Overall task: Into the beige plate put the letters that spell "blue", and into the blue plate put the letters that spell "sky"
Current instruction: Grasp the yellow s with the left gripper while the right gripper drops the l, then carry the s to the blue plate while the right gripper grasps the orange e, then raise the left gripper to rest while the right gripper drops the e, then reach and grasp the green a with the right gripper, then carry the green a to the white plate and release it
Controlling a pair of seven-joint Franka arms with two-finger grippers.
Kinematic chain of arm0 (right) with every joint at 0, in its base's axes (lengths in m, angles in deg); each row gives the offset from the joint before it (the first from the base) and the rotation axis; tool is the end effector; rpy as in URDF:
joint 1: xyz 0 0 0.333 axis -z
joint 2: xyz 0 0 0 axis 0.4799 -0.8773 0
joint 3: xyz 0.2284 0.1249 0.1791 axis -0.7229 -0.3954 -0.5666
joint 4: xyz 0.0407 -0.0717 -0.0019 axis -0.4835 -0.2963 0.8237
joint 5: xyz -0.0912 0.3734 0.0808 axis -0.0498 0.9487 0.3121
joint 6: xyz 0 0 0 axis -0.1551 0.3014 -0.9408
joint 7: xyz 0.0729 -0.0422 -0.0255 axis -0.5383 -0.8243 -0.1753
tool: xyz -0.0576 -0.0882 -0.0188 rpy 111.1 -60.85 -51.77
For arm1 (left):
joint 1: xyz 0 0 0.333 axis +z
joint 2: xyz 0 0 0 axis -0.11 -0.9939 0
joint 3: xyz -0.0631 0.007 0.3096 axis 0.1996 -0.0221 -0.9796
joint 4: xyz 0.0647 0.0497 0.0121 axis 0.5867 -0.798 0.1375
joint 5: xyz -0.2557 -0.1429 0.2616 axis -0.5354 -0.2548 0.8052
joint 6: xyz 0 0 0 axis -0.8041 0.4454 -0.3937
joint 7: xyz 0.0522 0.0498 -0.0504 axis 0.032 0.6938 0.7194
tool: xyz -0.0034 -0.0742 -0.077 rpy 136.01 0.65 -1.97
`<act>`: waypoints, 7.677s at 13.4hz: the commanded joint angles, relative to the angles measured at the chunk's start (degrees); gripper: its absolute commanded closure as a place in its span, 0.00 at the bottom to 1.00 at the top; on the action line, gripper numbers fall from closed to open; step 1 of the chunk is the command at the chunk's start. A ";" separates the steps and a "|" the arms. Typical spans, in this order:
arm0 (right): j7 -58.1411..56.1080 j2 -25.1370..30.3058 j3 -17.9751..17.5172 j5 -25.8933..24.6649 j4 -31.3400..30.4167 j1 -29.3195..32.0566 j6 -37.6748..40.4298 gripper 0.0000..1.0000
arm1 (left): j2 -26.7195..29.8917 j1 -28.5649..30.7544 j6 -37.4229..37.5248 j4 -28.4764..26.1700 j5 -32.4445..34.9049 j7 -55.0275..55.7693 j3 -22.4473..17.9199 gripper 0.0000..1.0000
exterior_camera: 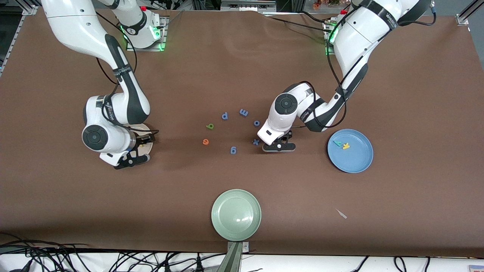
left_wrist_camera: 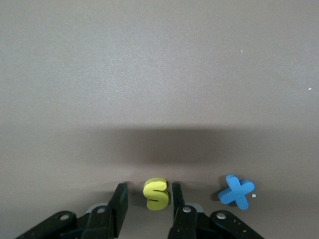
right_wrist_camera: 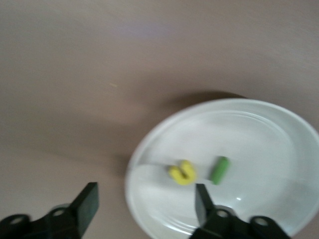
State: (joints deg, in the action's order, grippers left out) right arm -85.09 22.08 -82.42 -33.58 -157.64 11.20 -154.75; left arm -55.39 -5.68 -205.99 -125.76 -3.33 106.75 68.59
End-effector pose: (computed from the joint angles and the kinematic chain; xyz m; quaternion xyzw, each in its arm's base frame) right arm 0.6296 0.1373 0.2324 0.9850 0.1300 -0.1135 0.0049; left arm 0.5495 -0.3823 0.1777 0.9996 0.0234 0.0079 0.0165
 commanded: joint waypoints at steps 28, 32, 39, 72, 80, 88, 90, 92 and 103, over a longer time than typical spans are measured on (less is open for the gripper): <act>36.65 -10.10 -7.99 0.26 5.81 -11.97 -15.72 0.80 | 14.89 25.54 25.09 -4.73 -3.94 -48.44 5.31 0.00; 34.90 -8.52 -7.64 0.17 6.34 -11.10 -13.97 0.89 | 18.66 25.80 39.91 5.80 -8.57 -48.26 9.62 0.00; 15.85 2.80 0.60 0.79 -4.19 -10.39 -6.14 0.91 | 20.15 25.97 60.87 27.70 -11.67 -48.35 9.27 0.00; 49.92 -1.22 -6.41 2.90 -8.52 -17.95 -21.25 0.00 | 46.62 8.75 47.08 3.55 -26.53 -47.82 -20.79 0.00; 50.97 -2.63 -6.32 2.81 -8.52 -18.92 -22.31 0.30 | 46.53 8.66 47.08 3.72 -26.61 -48.26 -20.71 0.00; 50.89 -2.72 -6.32 2.81 -8.52 -18.92 -22.31 0.64 | 46.53 8.66 47.08 3.72 -26.70 -48.35 -20.79 0.00; 50.63 -2.63 -6.32 2.81 -8.26 -18.83 -21.96 0.69 | 46.53 8.66 47.08 3.72 -26.70 -48.35 -20.79 0.00; 49.40 -1.93 -6.06 2.81 -7.55 -18.48 -21.17 0.74 | 46.53 8.66 47.08 3.72 -26.70 -48.35 -20.79 0.00; 21.04 3.52 8.42 2.81 -5.79 -18.39 -3.51 0.79 | 46.53 8.83 47.08 3.72 -26.79 -48.35 -20.88 0.00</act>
State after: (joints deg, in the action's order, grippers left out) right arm -57.66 24.28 -76.69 -31.46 -162.73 -6.90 -160.94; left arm -8.20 3.67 -160.39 -123.82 -31.10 58.75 48.18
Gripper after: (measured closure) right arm 0.639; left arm 0.000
